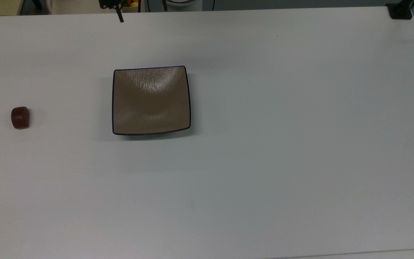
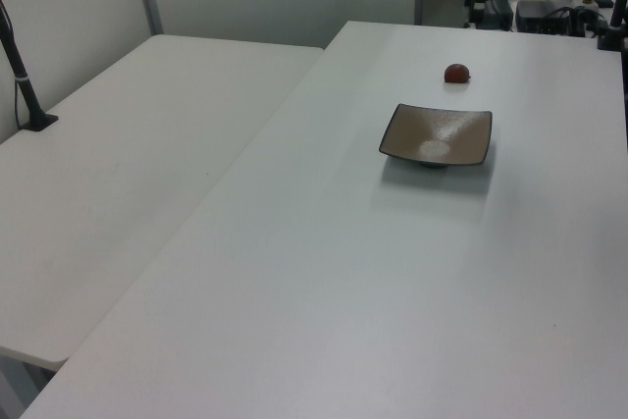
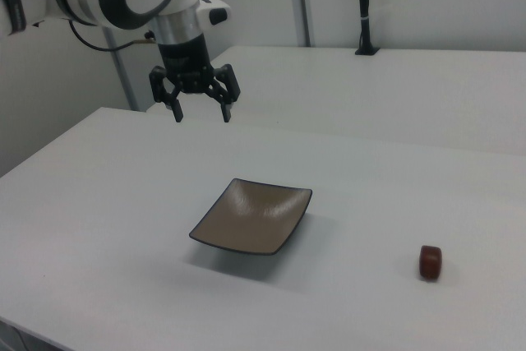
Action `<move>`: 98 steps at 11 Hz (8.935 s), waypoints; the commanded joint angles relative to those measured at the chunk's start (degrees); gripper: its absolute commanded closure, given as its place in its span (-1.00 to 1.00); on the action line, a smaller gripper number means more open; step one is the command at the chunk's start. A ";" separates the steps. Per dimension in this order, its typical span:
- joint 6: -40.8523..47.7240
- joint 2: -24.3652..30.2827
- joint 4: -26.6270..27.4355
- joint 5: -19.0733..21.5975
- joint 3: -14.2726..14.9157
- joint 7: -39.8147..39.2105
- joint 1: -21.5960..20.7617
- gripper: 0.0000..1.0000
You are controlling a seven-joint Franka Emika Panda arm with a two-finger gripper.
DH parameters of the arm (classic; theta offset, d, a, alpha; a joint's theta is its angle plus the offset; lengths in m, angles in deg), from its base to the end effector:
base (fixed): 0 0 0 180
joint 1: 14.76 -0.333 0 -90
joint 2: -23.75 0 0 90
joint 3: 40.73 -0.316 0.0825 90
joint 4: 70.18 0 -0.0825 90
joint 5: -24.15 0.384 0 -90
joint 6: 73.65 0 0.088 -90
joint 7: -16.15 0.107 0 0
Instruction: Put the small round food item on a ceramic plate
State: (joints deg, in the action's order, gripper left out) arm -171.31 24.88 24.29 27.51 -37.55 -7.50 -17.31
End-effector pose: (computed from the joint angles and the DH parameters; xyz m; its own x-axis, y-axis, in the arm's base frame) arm 0.5603 -0.0009 0.6106 0.9190 0.3831 0.0927 0.3868 -0.9219 -0.0245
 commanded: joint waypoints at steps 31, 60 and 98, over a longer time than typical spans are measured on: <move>-33.53 -35.32 -11.77 0.51 7.10 -15.46 21.18 -1.00; -17.32 -23.47 -10.19 0.95 3.15 -15.38 19.53 0.30; -38.00 -9.94 21.21 0.68 -1.16 13.89 1.67 -1.00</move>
State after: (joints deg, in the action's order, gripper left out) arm -215.02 11.37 47.88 28.62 -38.98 3.21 -15.59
